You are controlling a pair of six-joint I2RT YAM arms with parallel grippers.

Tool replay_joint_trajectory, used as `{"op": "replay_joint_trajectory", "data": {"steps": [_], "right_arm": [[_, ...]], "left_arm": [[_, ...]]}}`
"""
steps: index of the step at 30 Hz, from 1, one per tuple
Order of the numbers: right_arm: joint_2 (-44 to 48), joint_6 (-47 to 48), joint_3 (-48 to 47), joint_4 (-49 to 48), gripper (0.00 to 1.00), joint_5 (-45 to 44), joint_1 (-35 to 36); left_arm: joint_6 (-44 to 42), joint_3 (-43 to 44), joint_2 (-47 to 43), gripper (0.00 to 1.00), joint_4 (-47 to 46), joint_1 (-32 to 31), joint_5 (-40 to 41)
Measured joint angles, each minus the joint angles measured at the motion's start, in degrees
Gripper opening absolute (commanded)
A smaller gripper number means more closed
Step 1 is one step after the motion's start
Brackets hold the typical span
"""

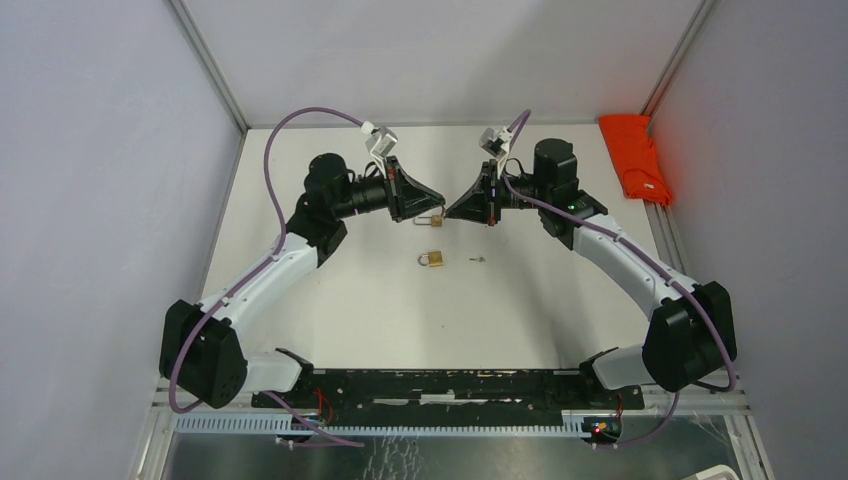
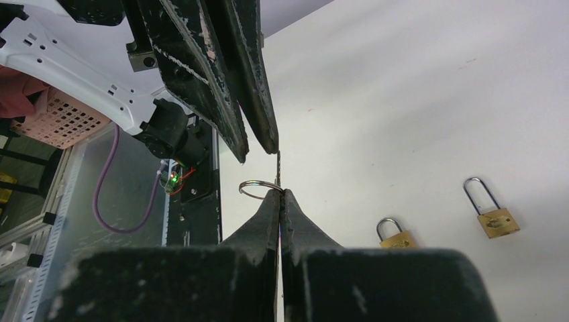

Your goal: Unlock with the key

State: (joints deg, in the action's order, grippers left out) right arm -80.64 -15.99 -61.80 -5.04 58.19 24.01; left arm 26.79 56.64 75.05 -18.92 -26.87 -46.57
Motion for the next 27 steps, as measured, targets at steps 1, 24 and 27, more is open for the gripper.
{"op": "replay_joint_trajectory", "data": {"steps": [1,24,27], "right_arm": [[0.0,0.0,-0.2,0.0,0.0,0.0,0.0],[1.14,1.62,-0.85,1.99,0.0,-2.03,-0.02],[1.77,2.19,-0.85,2.82,0.0,-2.38,0.0]], "left_arm": [[0.02,0.0,0.02,0.2,0.04,0.0,0.0],[-2.05,1.29,0.2,0.23,3.15,-0.15,1.49],[-2.49,1.4,-0.44,0.24,4.13,-0.22,2.38]]}}
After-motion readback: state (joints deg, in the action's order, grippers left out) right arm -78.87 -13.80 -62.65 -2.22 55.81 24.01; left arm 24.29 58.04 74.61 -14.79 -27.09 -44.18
